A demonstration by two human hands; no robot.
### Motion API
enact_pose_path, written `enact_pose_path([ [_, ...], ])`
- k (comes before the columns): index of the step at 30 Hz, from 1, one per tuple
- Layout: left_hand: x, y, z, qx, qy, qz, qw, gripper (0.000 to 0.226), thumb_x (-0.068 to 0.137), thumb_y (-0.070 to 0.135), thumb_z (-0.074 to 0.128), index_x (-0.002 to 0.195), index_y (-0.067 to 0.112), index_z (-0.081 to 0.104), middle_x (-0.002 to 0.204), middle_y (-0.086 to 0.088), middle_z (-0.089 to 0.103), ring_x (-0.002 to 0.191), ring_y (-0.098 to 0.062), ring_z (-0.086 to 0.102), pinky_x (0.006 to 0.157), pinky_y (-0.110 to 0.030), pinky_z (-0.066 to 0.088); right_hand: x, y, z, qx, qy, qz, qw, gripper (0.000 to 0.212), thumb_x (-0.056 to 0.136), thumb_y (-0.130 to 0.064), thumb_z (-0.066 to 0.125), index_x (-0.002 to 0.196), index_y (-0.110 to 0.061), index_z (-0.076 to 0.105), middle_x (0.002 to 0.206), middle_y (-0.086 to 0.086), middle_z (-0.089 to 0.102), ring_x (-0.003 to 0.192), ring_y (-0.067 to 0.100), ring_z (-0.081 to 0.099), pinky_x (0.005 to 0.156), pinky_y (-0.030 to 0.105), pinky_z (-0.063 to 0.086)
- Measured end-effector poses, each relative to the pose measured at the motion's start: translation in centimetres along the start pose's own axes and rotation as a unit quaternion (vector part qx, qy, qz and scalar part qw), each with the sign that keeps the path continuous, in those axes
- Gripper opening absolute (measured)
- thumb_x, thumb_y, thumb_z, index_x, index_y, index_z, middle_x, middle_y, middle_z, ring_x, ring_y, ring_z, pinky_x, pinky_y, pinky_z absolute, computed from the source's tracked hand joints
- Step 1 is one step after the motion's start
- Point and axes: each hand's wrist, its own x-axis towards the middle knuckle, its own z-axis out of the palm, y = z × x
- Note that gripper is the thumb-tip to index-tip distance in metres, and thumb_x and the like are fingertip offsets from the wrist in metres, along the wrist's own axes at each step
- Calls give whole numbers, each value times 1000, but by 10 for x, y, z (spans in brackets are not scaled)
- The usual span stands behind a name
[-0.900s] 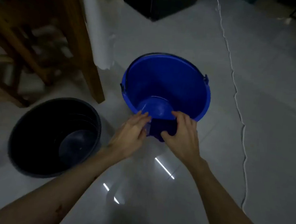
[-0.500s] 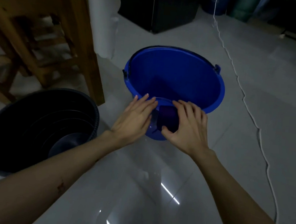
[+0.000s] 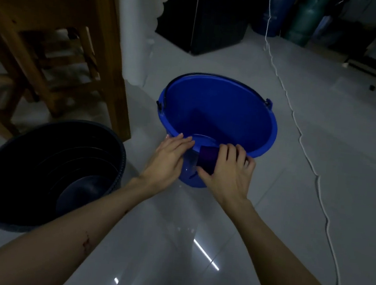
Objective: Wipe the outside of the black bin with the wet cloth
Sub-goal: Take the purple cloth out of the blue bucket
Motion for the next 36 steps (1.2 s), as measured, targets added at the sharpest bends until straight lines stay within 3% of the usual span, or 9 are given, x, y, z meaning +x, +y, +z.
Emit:
enact_pose_path([
  [3,-1,-3,-3,-1,-10,4,1000,45,95,5,49,140,14,48,146,-3,46,142,-20,31,118,-29,8,1,3,1,-14,-9,-7,1000,54,68,-32,71,114,-6,58,113,14,63,113,35,53,89,49,42],
  [5,2,0,-7,2,-21,-4,1000,46,96,7,47,141,16,46,148,-1,44,142,-17,29,116,-23,6,5,6,-5,-12,-24,-16,1000,46,71,-24,67,112,-4,59,110,15,65,108,36,55,87,50,43],
  [9,6,2,-17,4,-69,-18,997,46,99,9,43,145,16,40,153,1,36,145,-14,23,113,-17,5,12,9,-20,-19,-99,-32,994,45,82,-4,62,126,-8,51,127,12,59,117,34,46,91,45,38],
  [14,2,9,-40,15,-187,-15,982,52,101,11,38,151,15,23,160,-3,17,148,-16,10,121,-32,9,25,9,-58,-1,-162,-26,986,38,88,3,49,125,-10,48,126,10,55,114,34,42,89,42,36],
  [19,-11,16,-75,32,-220,-24,975,55,101,12,36,153,15,17,161,-6,10,149,-20,3,122,-42,5,32,3,-97,54,-150,-11,987,33,86,7,43,112,-9,56,103,10,60,101,34,50,76,39,36],
  [23,-27,28,-117,45,-192,-41,980,54,101,16,37,153,17,19,161,-6,14,149,-22,6,119,-36,4,32,-12,-133,123,-143,-4,982,34,86,4,43,111,-11,60,98,12,63,96,35,55,78,42,45],
  [26,-45,38,-152,38,-164,-46,985,47,100,14,39,147,13,32,155,-8,30,146,-24,18,120,-39,10,29,-30,-163,169,-155,-25,973,33,86,1,46,112,-13,62,94,11,64,88,32,58,78,47,53],
  [31,-82,25,-197,69,-132,-84,985,43,98,14,44,142,14,45,150,-6,40,140,-19,33,115,-28,22,26,-74,-190,267,-200,-56,941,16,84,-5,48,83,-12,63,78,11,66,75,30,62,63,39,54],
  [36,-127,-21,-209,89,-176,-153,968,40,96,16,48,136,15,51,141,-5,51,130,-22,45,110,-35,35,15,-124,-167,349,-247,-38,903,13,87,-9,50,87,-11,63,79,11,69,75,26,64,66,35,52],
])
